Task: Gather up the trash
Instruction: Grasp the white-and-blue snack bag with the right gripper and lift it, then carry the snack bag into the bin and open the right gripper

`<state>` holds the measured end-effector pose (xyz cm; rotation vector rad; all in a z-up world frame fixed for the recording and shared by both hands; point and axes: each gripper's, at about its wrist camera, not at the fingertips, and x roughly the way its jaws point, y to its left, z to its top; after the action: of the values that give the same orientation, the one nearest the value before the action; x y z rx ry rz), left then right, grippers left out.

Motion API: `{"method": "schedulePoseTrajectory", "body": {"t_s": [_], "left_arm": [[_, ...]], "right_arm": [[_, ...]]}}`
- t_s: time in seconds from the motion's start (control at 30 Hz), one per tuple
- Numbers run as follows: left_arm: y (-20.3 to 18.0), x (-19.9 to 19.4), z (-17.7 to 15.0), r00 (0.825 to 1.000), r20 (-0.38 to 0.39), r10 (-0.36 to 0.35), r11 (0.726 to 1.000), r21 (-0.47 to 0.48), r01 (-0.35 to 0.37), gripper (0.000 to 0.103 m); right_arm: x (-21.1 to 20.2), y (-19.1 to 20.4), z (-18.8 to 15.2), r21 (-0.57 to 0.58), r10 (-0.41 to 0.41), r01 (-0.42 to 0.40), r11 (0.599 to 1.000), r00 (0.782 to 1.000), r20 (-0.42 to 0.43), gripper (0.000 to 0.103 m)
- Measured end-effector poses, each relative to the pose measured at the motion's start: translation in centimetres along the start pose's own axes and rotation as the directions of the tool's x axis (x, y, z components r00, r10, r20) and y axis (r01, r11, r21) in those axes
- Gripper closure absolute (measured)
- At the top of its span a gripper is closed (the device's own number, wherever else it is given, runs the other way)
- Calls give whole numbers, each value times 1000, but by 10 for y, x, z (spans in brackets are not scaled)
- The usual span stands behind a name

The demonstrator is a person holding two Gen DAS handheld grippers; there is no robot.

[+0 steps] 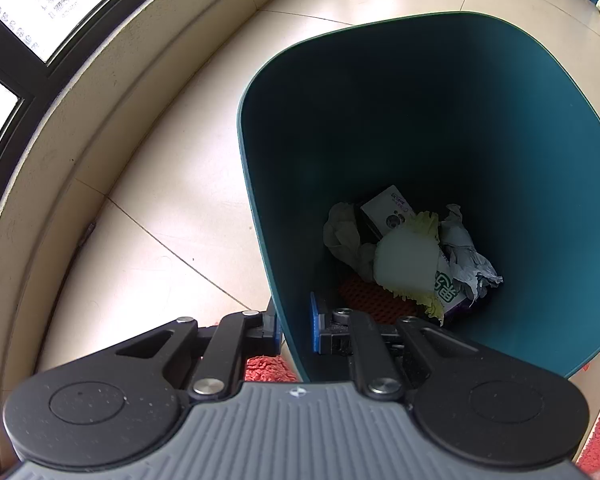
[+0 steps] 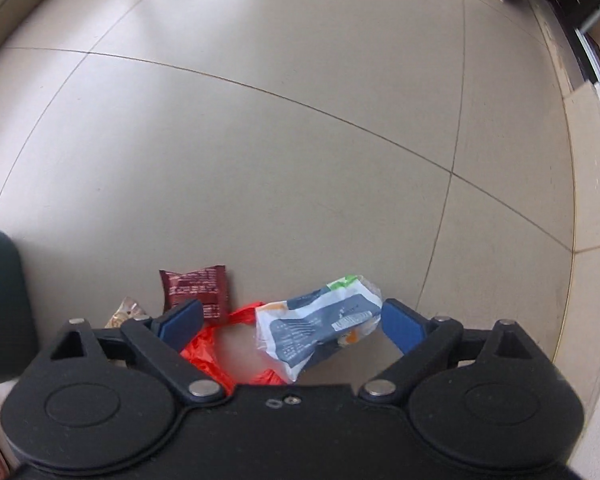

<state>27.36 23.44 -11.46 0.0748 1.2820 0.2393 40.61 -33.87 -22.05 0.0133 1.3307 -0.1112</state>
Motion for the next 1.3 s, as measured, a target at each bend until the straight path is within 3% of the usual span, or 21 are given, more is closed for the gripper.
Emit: {"method": "schedulePoseTrajectory", "body": {"t_s": [0.13, 0.33, 0.4, 0.53, 0.7, 0.97, 1.2, 1.3], "left_arm": [[-1, 0, 0, 1000, 2, -1, 1000, 1, 1, 91], [-1, 0, -2, 1000, 8, 1, 1000, 5, -1, 91], [-1, 0, -3, 1000, 10, 1, 1000, 6, -1, 91], [-3, 0, -4, 1000, 15, 4, 1000, 14, -4, 91], [-3, 0, -4, 1000, 16, 5, 1000, 13, -5, 91], [-3, 1, -5, 1000, 17, 8, 1000, 14, -8, 91], [-3, 2, -5, 1000, 18, 7, 1000, 13, -7, 91], [-3, 2, -5, 1000, 18, 8, 1000, 13, -8, 91]], "right_arm": [[26, -28, -5, 184, 7, -1, 983, 999, -33, 7], [63, -52, -19, 436, 87, -48, 899, 994, -70, 13], [73, -58, -23, 480, 83, -28, 877, 992, -93, 22], [87, -68, -29, 513, 82, -12, 858, 990, -113, 29], [94, -80, -38, 566, 143, -56, 823, 983, -111, 61], [76, -67, -31, 453, 101, -39, 890, 988, -114, 93], [17, -54, -12, 191, 4, 5, 982, 999, -47, 97], [-22, -41, -6, 70, 8, -8, 998, 1000, 2, 97]]}}
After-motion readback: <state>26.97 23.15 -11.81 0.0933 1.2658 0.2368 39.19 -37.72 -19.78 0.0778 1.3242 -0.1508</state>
